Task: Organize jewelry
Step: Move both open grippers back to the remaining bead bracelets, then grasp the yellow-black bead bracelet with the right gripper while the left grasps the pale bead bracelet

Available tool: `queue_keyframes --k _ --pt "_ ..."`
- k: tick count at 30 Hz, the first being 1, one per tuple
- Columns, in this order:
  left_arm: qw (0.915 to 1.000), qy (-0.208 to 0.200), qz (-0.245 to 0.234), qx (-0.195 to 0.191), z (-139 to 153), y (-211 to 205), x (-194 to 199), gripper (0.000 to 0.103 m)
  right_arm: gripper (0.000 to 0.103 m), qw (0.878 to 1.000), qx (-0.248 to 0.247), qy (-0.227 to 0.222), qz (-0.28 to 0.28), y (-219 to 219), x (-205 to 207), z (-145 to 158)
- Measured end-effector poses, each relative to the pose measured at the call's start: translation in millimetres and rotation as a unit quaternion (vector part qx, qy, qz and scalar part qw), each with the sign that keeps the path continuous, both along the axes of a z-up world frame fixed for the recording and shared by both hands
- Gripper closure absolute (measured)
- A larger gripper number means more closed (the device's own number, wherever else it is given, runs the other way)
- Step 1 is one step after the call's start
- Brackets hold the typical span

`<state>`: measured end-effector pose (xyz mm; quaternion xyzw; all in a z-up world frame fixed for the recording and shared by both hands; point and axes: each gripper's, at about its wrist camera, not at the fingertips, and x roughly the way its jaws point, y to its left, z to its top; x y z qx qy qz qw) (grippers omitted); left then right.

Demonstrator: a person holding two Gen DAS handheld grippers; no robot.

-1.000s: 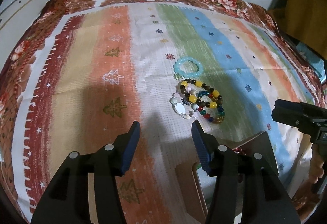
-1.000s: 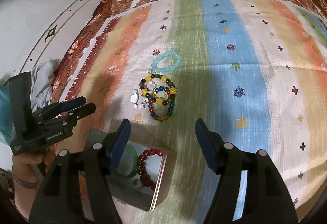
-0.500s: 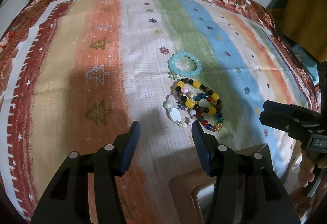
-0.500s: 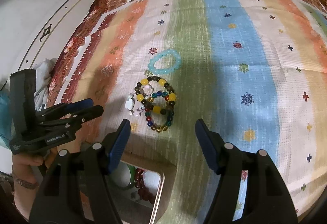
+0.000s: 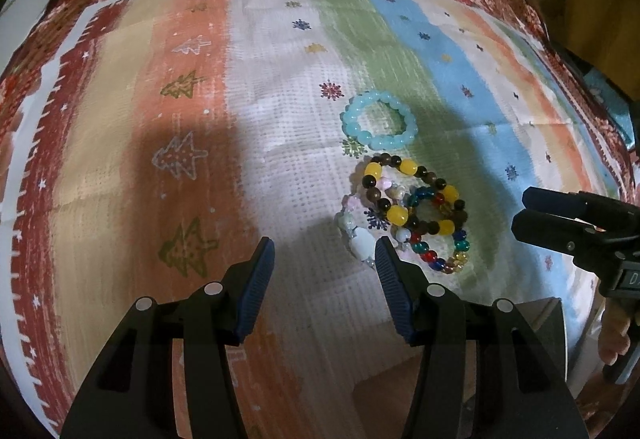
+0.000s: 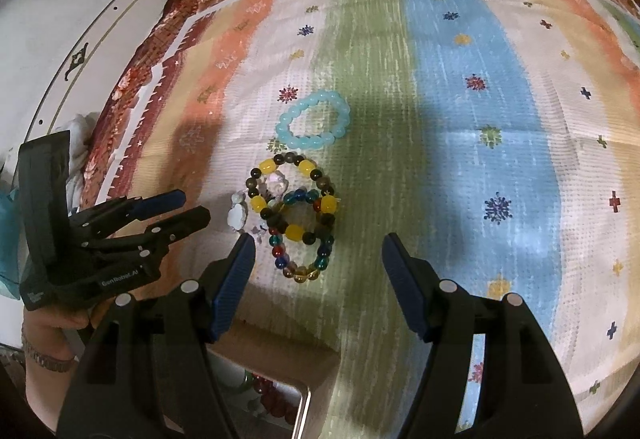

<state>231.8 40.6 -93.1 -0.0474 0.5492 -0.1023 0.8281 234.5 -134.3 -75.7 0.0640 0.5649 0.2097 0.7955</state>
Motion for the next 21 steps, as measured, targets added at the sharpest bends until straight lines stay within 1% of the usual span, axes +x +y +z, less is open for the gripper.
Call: queue_keyframes --k 8,11,16,21 --pt "0.9995 0.003 -0.013 0.03 -10 -5 12 0.051 0.037 1.0 -0.019 0.01 0.006 6 11 -12" --pt "0.9991 0.006 -0.015 0.038 -14 -5 16 0.051 0.042 1.0 -0.023 0.014 0.008 8 16 -16" --pt "0.9987 0.009 -0.026 0.043 -20 -9 21 0.053 0.056 0.999 -0.029 0.024 0.015 11 22 -24" --pt "0.9985 0.008 -0.031 0.044 -22 -11 27 0.054 0.063 0.999 -0.031 0.036 0.016 13 28 -34"
